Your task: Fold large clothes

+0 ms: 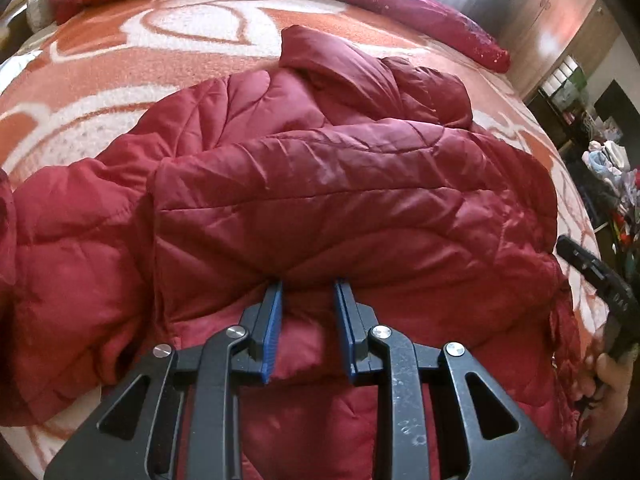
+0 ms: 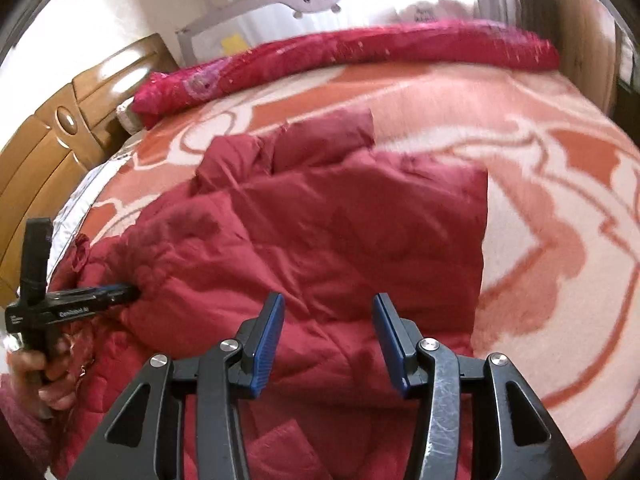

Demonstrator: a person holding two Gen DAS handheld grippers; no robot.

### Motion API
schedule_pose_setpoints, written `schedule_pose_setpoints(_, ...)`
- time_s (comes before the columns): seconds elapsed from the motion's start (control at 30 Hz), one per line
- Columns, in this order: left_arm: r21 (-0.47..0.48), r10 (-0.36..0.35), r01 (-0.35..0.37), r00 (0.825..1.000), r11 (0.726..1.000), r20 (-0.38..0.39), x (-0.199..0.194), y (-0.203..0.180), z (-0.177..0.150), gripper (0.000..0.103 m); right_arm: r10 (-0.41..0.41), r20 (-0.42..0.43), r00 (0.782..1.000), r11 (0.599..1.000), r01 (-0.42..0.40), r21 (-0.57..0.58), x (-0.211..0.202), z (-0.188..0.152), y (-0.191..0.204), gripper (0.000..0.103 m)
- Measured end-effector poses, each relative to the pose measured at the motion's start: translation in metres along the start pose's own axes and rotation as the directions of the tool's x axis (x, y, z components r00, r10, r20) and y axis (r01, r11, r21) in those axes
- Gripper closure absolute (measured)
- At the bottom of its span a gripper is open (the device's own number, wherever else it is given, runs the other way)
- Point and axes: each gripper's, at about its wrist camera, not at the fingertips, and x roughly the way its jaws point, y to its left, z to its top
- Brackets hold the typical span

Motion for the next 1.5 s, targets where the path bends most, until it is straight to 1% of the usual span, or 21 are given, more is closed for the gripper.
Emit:
schedule_pose_setpoints(0.07, 0.019, 0.022, -0.022, 1.0, 1.0, 0.003, -0.001, -0.004, -0.001, 0.08, -0.017, -0.032, 0.999, 1.0, 0.017, -0.013, 0.012, 0.003, 0.0, 0.055)
schedule_pose_setpoints(0.13, 0.037, 0.039, -0.039, 0.999, 0.999, 0.011, -0.001, -0.008, -0.005, 0.08, -0.05, -0.088, 0.995, 0.999, 0.05, -0.01, 0.03, -0.002, -0.005, 0.055)
schedule_pose_setpoints(0.17, 0.046, 0.044, -0.045, 0.999, 0.998, 0.016, -0.001, -0.009, -0.006, 0.08, -0.053, -0.12, 0.991, 0.999, 0.053, -0.001, 0.04, -0.008, -0.009, 0.055)
schedule_pose_setpoints(0.2, 0.051, 0.047, -0.048, 0.999, 0.998, 0.018, 0.0, -0.009, -0.006, 0.08, -0.04, -0.13, 0.991, 0.999, 0.042, 0.011, 0.047, -0.013, -0.013, 0.055)
schedule_pose_setpoints(0.3, 0.072, 0.06, -0.062, 0.998, 0.995, 0.034, 0.002, -0.01, -0.009, 0.079, -0.021, -0.113, 0.993, 0.999, 0.024, 0.028, 0.053, -0.018, -0.019, 0.054)
schedule_pose_setpoints(0.43, 0.067, 0.07, -0.073, 0.997, 0.995, 0.046, 0.004, -0.011, -0.01, 0.079, -0.052, -0.113, 0.992, 0.999, 0.052, -0.004, 0.054, -0.018, -0.013, 0.054)
schedule_pose_setpoints(0.53, 0.063, 0.1, -0.104, 0.993, 0.993, 0.068, -0.007, -0.014, -0.015, 0.079, -0.053, -0.11, 0.992, 0.999, 0.053, -0.004, 0.054, -0.017, -0.014, 0.054)
schedule_pose_setpoints(0.63, 0.058, 0.138, -0.145, 0.985, 0.988, 0.099, -0.02, -0.014, -0.025, 0.076, -0.06, -0.109, 0.992, 0.998, 0.059, -0.012, 0.055, -0.017, -0.014, 0.054)
schedule_pose_setpoints(0.67, 0.053, 0.151, -0.158, 0.982, 0.986, 0.109, -0.026, -0.013, -0.029, 0.071, -0.061, -0.109, 0.992, 0.998, 0.06, -0.014, 0.055, -0.018, -0.013, 0.054)
schedule_pose_setpoints(0.7, 0.049, 0.161, -0.168, 0.98, 0.985, 0.119, -0.031, -0.012, -0.032, 0.061, -0.061, -0.108, 0.992, 0.998, 0.06, -0.015, 0.054, -0.018, -0.013, 0.054)
schedule_pose_setpoints(0.77, 0.036, 0.217, -0.224, 0.965, 0.974, 0.15, -0.046, -0.009, -0.041, 0.048, -0.051, -0.106, 0.993, 0.999, 0.052, 0.001, 0.05, -0.017, -0.016, 0.054)
schedule_pose_setpoints(0.83, 0.016, 0.261, -0.269, 0.948, 0.963, 0.183, -0.061, -0.002, -0.048, 0.043, -0.048, -0.109, 0.993, 0.998, 0.051, 0.025, 0.042, -0.015, -0.015, 0.054)
schedule_pose_setpoints(0.9, -0.013, 0.291, -0.295, 0.934, 0.955, 0.208, -0.076, 0.011, -0.054, 0.036, -0.029, -0.098, 0.995, 0.998, 0.033, 0.045, 0.03, -0.014, -0.012, 0.052)
schedule_pose_setpoints(1.03, -0.056, 0.363, -0.359, 0.907, 0.932, 0.215, -0.095, 0.04, -0.063, 0.034, 0.029, -0.067, 0.997, 0.999, -0.026, 0.044, 0.002, -0.019, -0.003, 0.052)
schedule_pose_setpoints(1.07, -0.066, 0.378, -0.373, 0.901, 0.926, 0.211, -0.098, 0.049, -0.065, 0.034, 0.036, -0.07, 0.997, 0.998, -0.033, 0.045, -0.001, -0.021, 0.0, 0.052)
schedule_pose_setpoints(1.17, -0.103, 0.405, -0.392, 0.894, 0.914, 0.192, -0.106, 0.072, -0.068, 0.034, 0.082, -0.088, 0.993, 0.995, -0.077, 0.062, -0.012, -0.028, 0.009, 0.052)
schedule_pose_setpoints(1.27, -0.127, 0.443, -0.426, 0.876, 0.896, 0.192, -0.115, 0.089, -0.072, 0.034, 0.11, -0.093, 0.99, 0.993, -0.106, 0.049, -0.023, -0.037, 0.021, 0.052)
schedule_pose_setpoints(1.33, -0.132, 0.465, -0.446, 0.864, 0.885, 0.194, -0.12, 0.098, -0.073, 0.03, 0.132, -0.106, 0.986, 0.991, -0.129, 0.033, -0.028, -0.044, 0.031, 0.05)
schedule_pose_setpoints(1.37, -0.133, 0.472, -0.454, 0.86, 0.881, 0.194, -0.122, 0.102, -0.074, 0.028, 0.142, -0.114, 0.983, 0.99, -0.139, 0.027, -0.029, -0.047, 0.036, 0.048)
schedule_pose_setpoints(1.43, -0.125, 0.479, -0.462, 0.857, 0.878, 0.19, -0.122, 0.108, -0.073, 0.027, 0.154, -0.128, 0.98, 0.988, -0.153, 0.012, -0.03, -0.053, 0.044, 0.043)
schedule_pose_setpoints(1.5, -0.112, 0.49, -0.477, 0.854, 0.871, 0.175, -0.119, 0.112, -0.071, 0.026, 0.159, -0.139, 0.977, 0.987, -0.16, 0.003, -0.03, -0.057, 0.051, 0.043)
